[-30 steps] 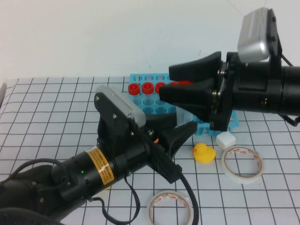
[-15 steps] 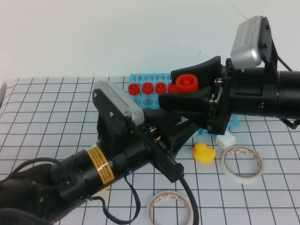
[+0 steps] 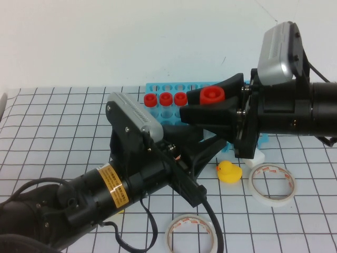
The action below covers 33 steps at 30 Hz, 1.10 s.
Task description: Place the test tubes
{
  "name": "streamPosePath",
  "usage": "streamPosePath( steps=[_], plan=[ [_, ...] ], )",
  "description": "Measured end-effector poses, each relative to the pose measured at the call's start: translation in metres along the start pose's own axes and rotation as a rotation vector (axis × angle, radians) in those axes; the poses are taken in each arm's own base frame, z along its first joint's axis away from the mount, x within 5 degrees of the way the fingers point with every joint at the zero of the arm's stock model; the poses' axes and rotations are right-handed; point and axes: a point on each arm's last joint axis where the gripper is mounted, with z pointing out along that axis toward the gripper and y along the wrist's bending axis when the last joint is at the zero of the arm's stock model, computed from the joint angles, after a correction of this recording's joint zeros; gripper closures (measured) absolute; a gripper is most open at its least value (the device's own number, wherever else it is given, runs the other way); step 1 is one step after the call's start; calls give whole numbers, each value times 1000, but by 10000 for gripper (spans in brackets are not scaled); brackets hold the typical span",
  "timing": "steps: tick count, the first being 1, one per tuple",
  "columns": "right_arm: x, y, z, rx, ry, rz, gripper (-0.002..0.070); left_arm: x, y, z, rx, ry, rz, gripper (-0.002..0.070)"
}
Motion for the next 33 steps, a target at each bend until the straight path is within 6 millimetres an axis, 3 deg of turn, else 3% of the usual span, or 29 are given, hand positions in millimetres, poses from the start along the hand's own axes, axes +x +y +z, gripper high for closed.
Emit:
streamPosePath(
  steps=[4,10,15,17,19,21,23,27,33],
  plan=[
    [1,0,0,0,7,-4,416,1,0,0,-3,8,1,453],
    [-4,-3,-3,28,4,-34,416,-8,15,-9,-56,-3,21,234],
    [-18,-10,-18,176,-7,-90,416,-31,30,-36,-104,40,110,185],
    [-28,-10,-29,258,-21,-114,416,-42,34,-58,-129,133,172,257],
    [-34,-8,-34,287,-34,-126,416,-48,33,-72,-140,185,195,363],
    [-39,-5,-38,296,-47,-128,416,-55,30,-87,-143,235,214,514],
    [-40,-4,-39,301,-56,-116,416,-60,25,-99,-138,278,227,606],
    [-32,-3,-39,299,-47,-70,416,-65,9,-126,-151,331,259,660],
    [-24,2,-44,308,-35,-46,416,-44,-22,-172,-353,277,285,673]
  ],
)
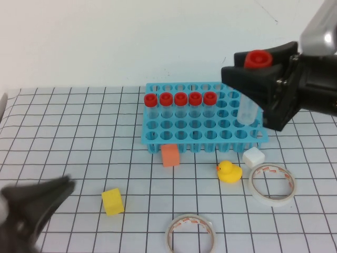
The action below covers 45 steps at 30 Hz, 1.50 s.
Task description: Place the test tubes
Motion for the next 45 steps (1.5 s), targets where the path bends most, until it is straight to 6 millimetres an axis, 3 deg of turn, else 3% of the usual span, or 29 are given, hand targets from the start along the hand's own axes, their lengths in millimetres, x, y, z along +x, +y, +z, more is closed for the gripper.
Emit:
streamPosePath(
  steps=[5,12,35,40,45],
  plan=[
    [-10,5,-21,77,-31,-4,416,33,-15,-30,-181,-75,-80,675],
    [-9,4,-34,184,-21,-3,416,52,-18,-43,-298,-129,-113,675],
    [6,-5,-26,232,40,27,417,55,-44,-39,-25,-105,-106,676],
    [7,-16,-29,354,81,176,417,55,-45,-39,-14,-104,-106,676],
    [12,-39,-26,570,30,437,417,55,-45,-39,-6,-103,-105,676]
  ],
)
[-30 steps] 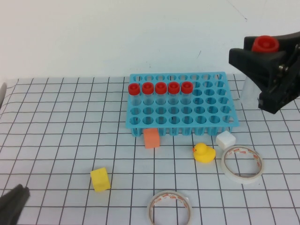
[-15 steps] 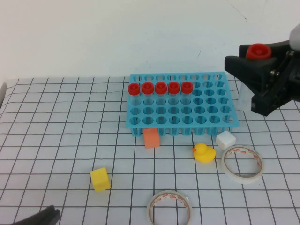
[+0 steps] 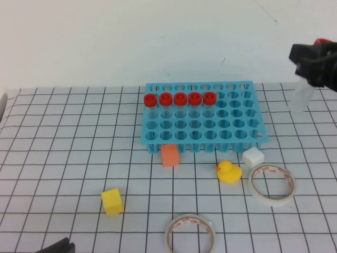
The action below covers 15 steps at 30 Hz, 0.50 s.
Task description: Place the test tubes
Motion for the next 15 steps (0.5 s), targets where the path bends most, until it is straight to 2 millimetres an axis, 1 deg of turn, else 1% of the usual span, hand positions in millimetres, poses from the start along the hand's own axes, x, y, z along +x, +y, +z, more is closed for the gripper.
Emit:
streamPosePath(
  steps=[3,5,7,9,11,12,13,15],
  plan=[
    [5,-5,20,17,-50,37,417,0,0,0,4,1,0,676],
    [10,-3,35,-30,-90,17,417,0,-1,0,11,1,0,676],
    [19,1,51,-112,-121,-63,417,0,-2,0,17,2,0,676],
    [27,7,68,-202,-150,-195,417,0,-2,0,21,3,0,676],
    [36,9,83,-252,-153,-283,417,0,-2,0,22,3,0,676],
    [40,10,91,-269,-152,-310,417,0,-2,0,24,3,0,676],
    [46,9,104,-277,-141,-324,417,0,-2,0,26,4,0,676],
    [53,6,116,-270,-133,-329,417,0,-3,0,30,4,0,676]
  ],
)
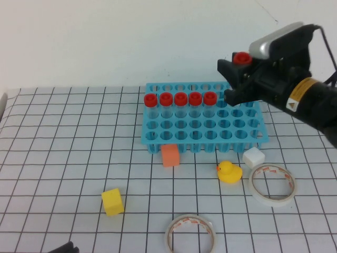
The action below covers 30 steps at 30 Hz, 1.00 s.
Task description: Place the test tubes
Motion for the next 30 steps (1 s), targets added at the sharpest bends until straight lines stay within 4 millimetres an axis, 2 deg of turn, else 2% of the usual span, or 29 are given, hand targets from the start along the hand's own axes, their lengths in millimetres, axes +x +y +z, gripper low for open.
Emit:
streamPosePath(
  steps=[8,17,24,30],
  plan=[
    [41,-12,34,41,-24,-95,417,0,-1,0,7,1,0,676],
    [78,-28,62,142,-17,11,417,0,-1,0,7,1,0,675],
    [99,-33,77,156,-3,27,417,0,-1,0,7,2,1,675],
    [102,-37,83,179,-15,46,417,0,-1,0,7,2,1,676]
  ],
)
